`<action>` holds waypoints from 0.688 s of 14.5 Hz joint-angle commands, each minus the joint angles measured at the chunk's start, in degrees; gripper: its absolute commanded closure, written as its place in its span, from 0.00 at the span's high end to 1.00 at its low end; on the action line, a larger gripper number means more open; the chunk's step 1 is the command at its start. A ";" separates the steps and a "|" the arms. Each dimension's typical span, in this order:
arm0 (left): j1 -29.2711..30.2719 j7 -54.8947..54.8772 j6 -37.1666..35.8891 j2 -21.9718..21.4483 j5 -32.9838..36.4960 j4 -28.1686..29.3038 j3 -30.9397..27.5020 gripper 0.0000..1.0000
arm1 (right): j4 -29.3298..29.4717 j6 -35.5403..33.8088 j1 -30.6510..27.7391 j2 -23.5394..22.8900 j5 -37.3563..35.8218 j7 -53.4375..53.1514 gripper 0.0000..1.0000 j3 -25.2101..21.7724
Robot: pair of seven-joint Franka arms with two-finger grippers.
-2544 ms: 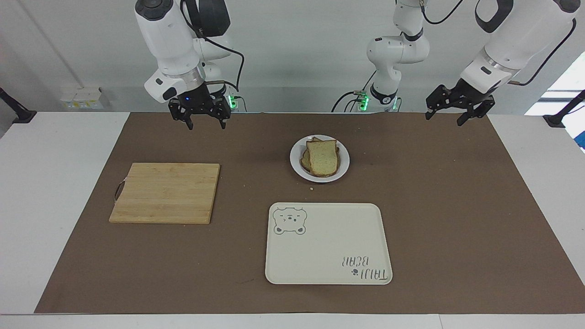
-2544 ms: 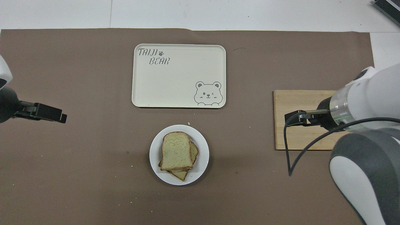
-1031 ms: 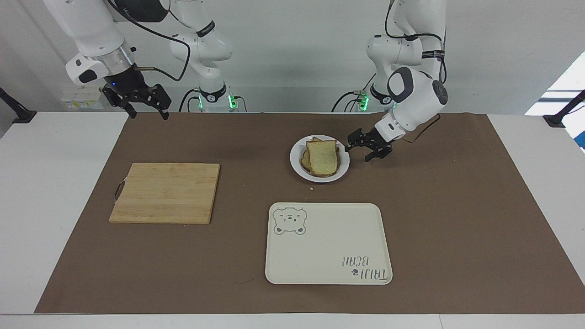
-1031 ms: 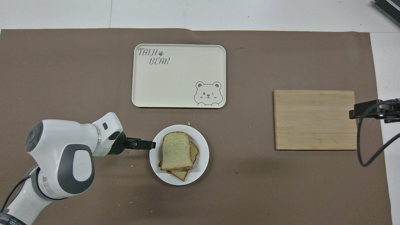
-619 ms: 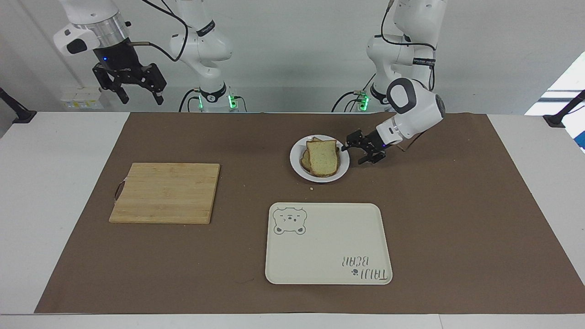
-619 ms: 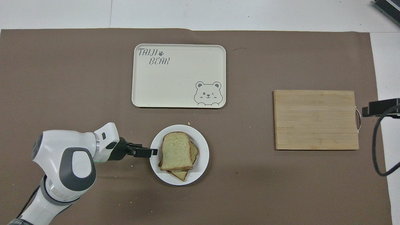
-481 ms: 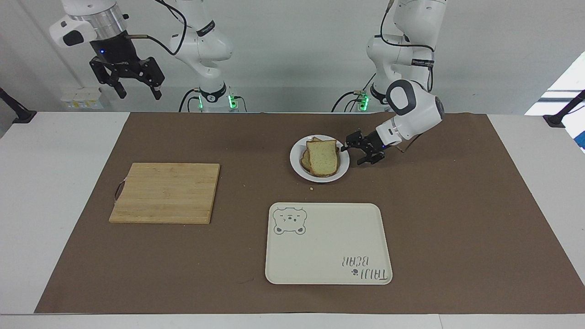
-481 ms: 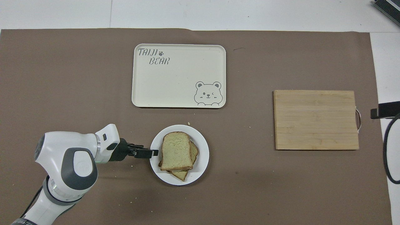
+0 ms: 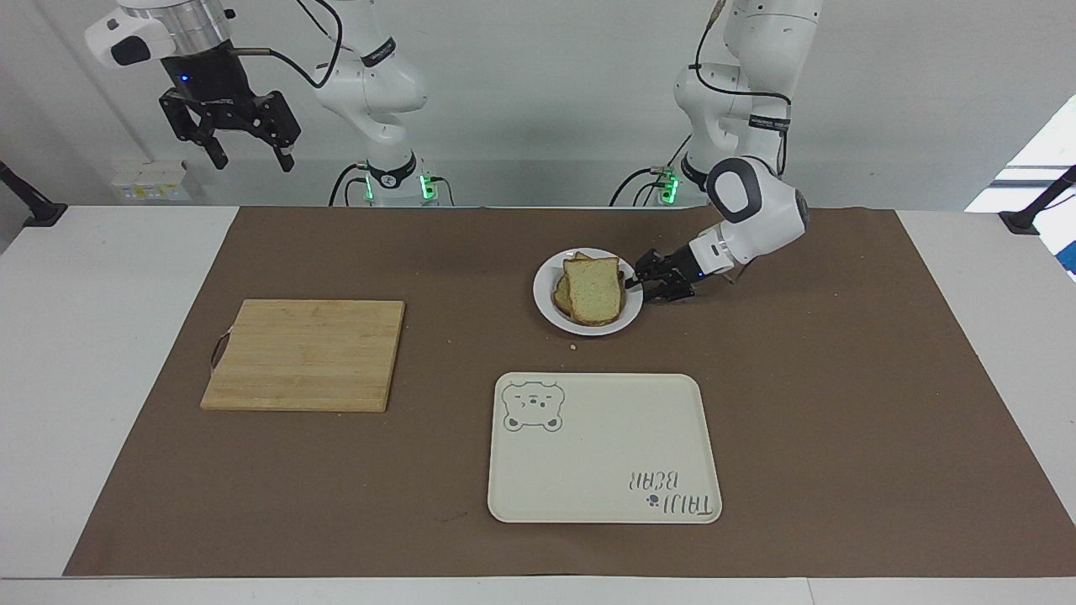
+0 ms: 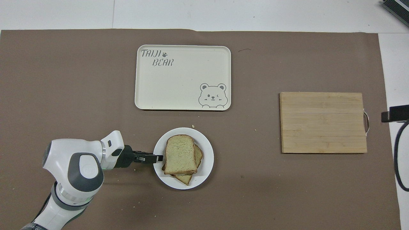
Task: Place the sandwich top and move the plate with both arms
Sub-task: 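Slide the plate with the left gripper onto the bear tray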
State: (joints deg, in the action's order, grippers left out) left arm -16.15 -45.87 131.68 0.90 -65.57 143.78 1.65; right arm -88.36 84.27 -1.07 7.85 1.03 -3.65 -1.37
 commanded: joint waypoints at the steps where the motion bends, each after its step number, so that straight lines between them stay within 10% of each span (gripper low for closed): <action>1: -0.98 -3.52 1.56 1.03 -4.55 0.71 -0.07 0.39 | 0.12 -0.95 -0.25 0.59 0.11 0.75 1.00 -0.03; 4: -3.44 -4.14 2.61 1.21 -8.60 1.76 -0.07 0.00 | 0.21 -0.95 -0.25 0.67 0.02 0.75 1.00 0.06; 10: 1.46 -3.18 -3.52 2.26 -9.14 -1.47 -0.16 0.00 | 0.12 -0.95 -0.25 0.67 0.11 0.75 1.00 0.06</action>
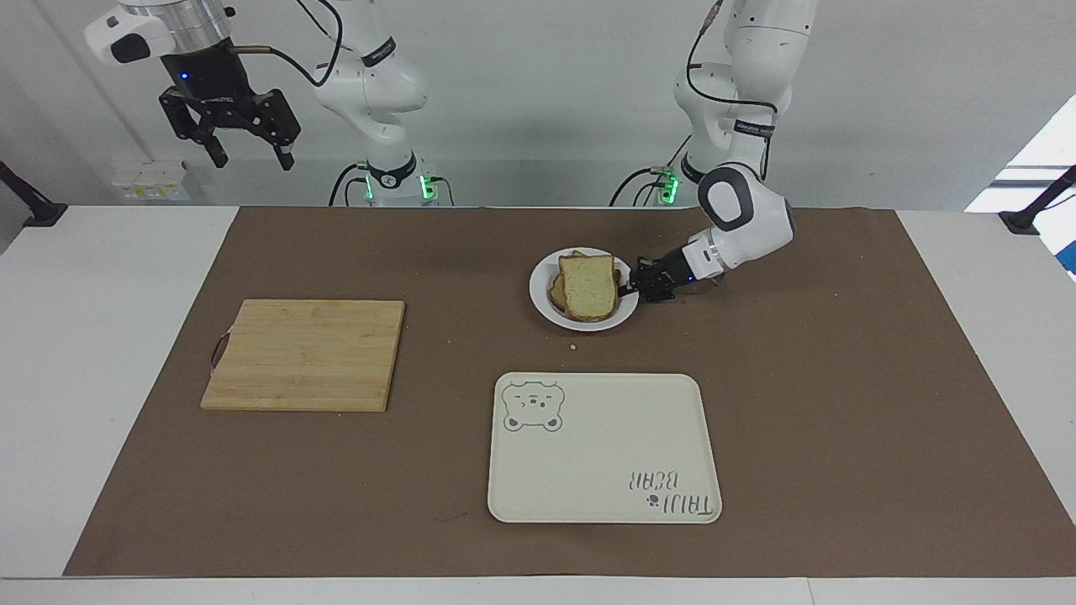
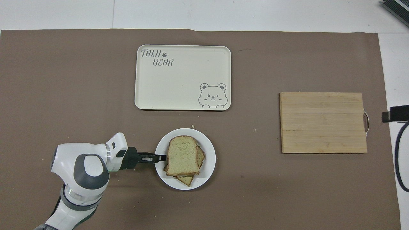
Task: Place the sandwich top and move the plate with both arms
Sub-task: 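Slide the plate with the left gripper onto the bear tray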
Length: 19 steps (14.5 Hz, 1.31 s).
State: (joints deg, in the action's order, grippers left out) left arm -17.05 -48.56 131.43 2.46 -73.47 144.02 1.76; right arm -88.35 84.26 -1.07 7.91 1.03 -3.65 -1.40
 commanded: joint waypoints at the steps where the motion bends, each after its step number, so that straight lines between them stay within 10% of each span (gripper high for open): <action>1: 3.68 0.30 -4.85 0.87 -1.23 -2.51 -0.26 0.00 | 0.19 -0.94 -0.24 0.62 0.02 0.75 1.00 0.08; 10: 6.24 9.26 -8.47 5.61 -0.18 -15.33 -0.61 0.00 | 0.19 -0.94 -0.24 0.62 0.02 0.75 1.00 0.08; 19: 9.23 23.07 -9.87 19.84 14.50 -37.13 -0.26 0.00 | 0.10 -0.94 -0.24 0.53 0.02 0.75 1.00 0.08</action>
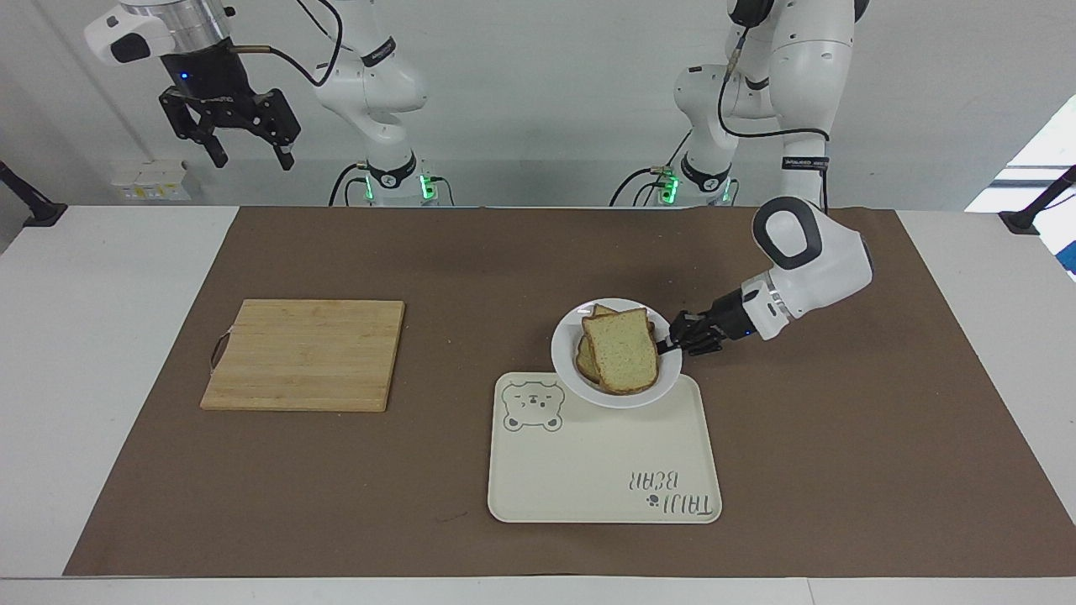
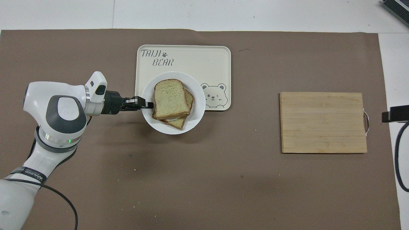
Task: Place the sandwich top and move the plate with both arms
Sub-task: 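Slide the plate with the left gripper onto the bear tray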
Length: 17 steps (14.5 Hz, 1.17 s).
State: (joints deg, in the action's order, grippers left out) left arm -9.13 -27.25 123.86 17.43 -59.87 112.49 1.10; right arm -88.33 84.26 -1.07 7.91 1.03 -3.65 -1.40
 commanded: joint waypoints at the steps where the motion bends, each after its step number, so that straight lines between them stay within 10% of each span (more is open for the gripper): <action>1: 1.65 1.94 -2.74 7.16 1.07 -8.66 0.40 0.00 | 0.18 -0.94 -0.24 0.52 0.02 0.75 1.00 0.08; 7: 0.69 9.48 -1.96 17.36 3.27 -22.03 1.10 0.00 | 0.09 -0.94 -0.24 0.53 0.02 0.75 1.00 0.08; 15: -3.18 10.30 3.32 19.13 5.73 -22.93 1.01 0.00 | 0.09 -0.94 -0.24 0.61 0.02 0.75 1.00 0.08; 17: -2.74 10.47 3.40 19.13 7.22 -22.93 1.01 0.99 | 0.18 -0.94 -0.24 0.61 0.02 0.75 1.00 0.08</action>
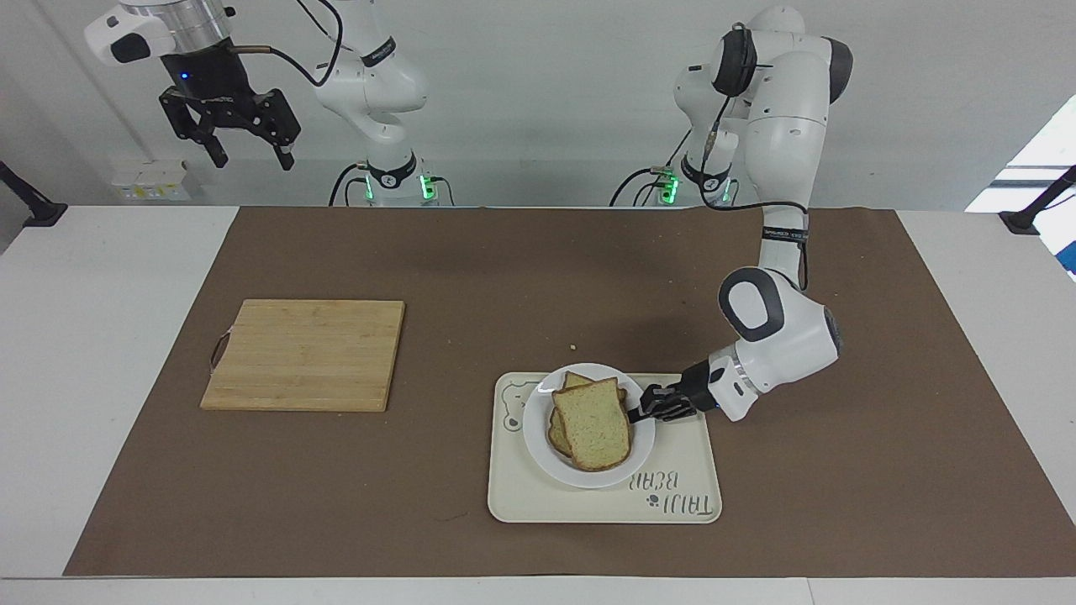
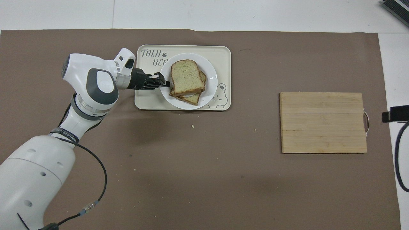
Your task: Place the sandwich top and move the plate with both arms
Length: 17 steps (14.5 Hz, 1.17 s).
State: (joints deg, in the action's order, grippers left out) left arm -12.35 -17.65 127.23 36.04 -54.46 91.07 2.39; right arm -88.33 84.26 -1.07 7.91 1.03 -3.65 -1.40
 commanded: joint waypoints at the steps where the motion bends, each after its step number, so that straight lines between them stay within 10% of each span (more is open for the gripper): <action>1: 0.14 0.78 0.73 0.52 1.90 -1.51 -0.45 1.00 | 0.09 -0.94 -0.24 0.52 0.02 0.75 1.00 0.08; 8: 2.69 5.50 -4.35 -6.06 10.05 -0.98 -3.78 1.00 | 0.09 -0.94 -0.24 0.52 0.02 0.75 1.00 0.08; 17: 5.31 15.55 -17.36 -20.47 41.08 -0.45 -6.51 1.00 | 0.18 -0.94 -0.24 0.61 0.11 0.75 1.00 0.08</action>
State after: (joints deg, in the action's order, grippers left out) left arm -8.89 -1.82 112.67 19.36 -17.01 88.94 -3.56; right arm -88.33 84.26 -1.07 7.91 1.03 -3.65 -1.40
